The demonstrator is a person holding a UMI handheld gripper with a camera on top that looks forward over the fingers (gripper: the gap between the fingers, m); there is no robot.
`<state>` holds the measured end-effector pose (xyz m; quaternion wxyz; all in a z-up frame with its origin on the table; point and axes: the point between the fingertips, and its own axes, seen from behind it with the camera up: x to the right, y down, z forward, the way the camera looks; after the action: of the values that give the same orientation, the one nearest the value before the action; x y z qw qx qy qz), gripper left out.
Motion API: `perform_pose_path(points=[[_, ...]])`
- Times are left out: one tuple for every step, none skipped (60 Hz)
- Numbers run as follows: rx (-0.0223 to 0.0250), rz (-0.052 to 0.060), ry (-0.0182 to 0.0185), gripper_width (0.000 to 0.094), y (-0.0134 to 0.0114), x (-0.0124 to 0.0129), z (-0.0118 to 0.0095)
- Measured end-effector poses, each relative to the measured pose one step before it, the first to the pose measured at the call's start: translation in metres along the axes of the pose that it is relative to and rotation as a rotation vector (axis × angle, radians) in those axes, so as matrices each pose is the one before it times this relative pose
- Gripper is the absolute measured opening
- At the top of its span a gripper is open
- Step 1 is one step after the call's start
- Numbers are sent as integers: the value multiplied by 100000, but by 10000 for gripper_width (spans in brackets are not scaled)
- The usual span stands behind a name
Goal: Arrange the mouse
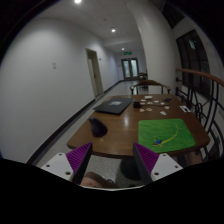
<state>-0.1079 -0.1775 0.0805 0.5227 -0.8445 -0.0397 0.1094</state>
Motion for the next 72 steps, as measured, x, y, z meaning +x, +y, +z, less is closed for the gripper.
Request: perform_pose_path(points=[[-20, -197, -939, 835, 8, -269, 21], [-28, -197, -809, 826, 4, -261, 73], [-91, -279, -656, 825, 8, -254, 135], [-123, -271, -408, 828, 20, -216, 113], [-237, -232, -274, 828, -75, -374, 411], [-327, -311, -153, 828, -26, -279, 413], [-332, -345, -153, 828, 14, -286, 426], [-366, -484, 121, 828, 42, -434, 796], [-348, -371, -207, 829, 16, -313, 422], [-319, -328, -300, 828, 15, -294, 458], [-256, -279, -318, 827, -7, -316, 534], [-265, -302, -330, 827, 6, -290, 558], [-176, -259, -363, 828, -54, -291, 627], [70, -349, -660, 830, -120, 6, 524], [-118, -339, -223, 828, -124, -416, 631], [-138, -414, -260, 832, -76, -231, 682], [-311, -475, -137, 830, -77, -217, 727], [-371, -693, -153, 831, -79, -226, 730], [-257, -843, -271, 830, -114, -261, 734], [-261, -901, -438, 831, -117, -265, 800], [-633, -779, -526, 829, -81, -336, 773], [-889, -657, -564, 829, -25, -286, 757], [-637, -628, -744, 829, -124, -304, 782], [268, -728, -995, 831, -282, 88, 1075], [518, -529, -660, 831, -432, -533, 704], [652, -560, -355, 830, -430, -135, 735], [192, -535, 351, 831, -285, 66, 818], [-370, -633, 790, 825, -171, 168, 793], [-476, -720, 826, 823, -148, 184, 809], [-404, -751, 861, 815, -96, 170, 761], [-289, -574, 842, 818, -255, 364, 778], [-384, -368, 829, 820, -127, 138, 732], [-445, -321, 988, 818, -87, 250, 671], [-477, -279, 1005, 824, -94, 240, 665], [-576, -268, 1049, 822, -70, 264, 652], [-634, -193, 1106, 820, -34, 286, 587], [-766, 60, 1235, 820, -6, 329, 531], [-779, 128, 1356, 819, -27, 348, 515], [-533, 164, 1276, 823, -81, 307, 442], [-131, 120, -186, 829, -184, -7, 433], [174, 442, 345, 821, -254, 117, 446], [-10, 346, 85, 819, -189, 286, 381], [-17, 403, 511, 812, -152, 170, 588], [45, 430, 526, 810, -180, 105, 373], [85, 278, 609, 802, -222, 71, 346], [119, -2, 625, 793, -238, 155, 416], [114, -209, 639, 780, -213, 108, 375], [149, -279, 615, 766, -214, 131, 363], [146, -372, 620, 756, -209, 145, 398], [-192, -503, 520, 687, -261, 20, 292], [-246, -505, 194, 618, 57, 251, 394], [-359, -622, -97, 549, 7, -2, 306], [-112, -268, -814, 480, -78, -214, 282], [-209, -91, -876, 411, -44, -224, 286], [-140, -407, 722, 403, -23, 138, 178], [210, -573, 691, 383, -141, 17, -2], [489, -459, 414, 356, -114, 80, 98], [74, -516, 267, 345, -4, 54, 56], [242, -301, 132, 329, -31, 19, 28], [333, -164, -277, 313, -15, -71, -3], [478, -98, -543, 288, -43, -111, 19], [529, -257, -852, 274, -68, -167, 8], [450, -534, -1068, 260, -127, -434, -241], [387, -460, -1544, 245, -28, -194, -32], [134, -592, -1402, 237, 2, -175, 25], [239, -777, -1033, 227, -54, -134, -6], [-36, -737, -1048, 220, 19, -82, -64], [59, -390, -1113, 218, 5, -117, -98], [-107, 198, -1247, 214, -3, -165, -220], [-75, 823, -1301, 213, -37, -161, -318], [448, 1094, -1203, 213, -216, -159, -450], [1005, 819, -869, 212, -394, -72, -557]])
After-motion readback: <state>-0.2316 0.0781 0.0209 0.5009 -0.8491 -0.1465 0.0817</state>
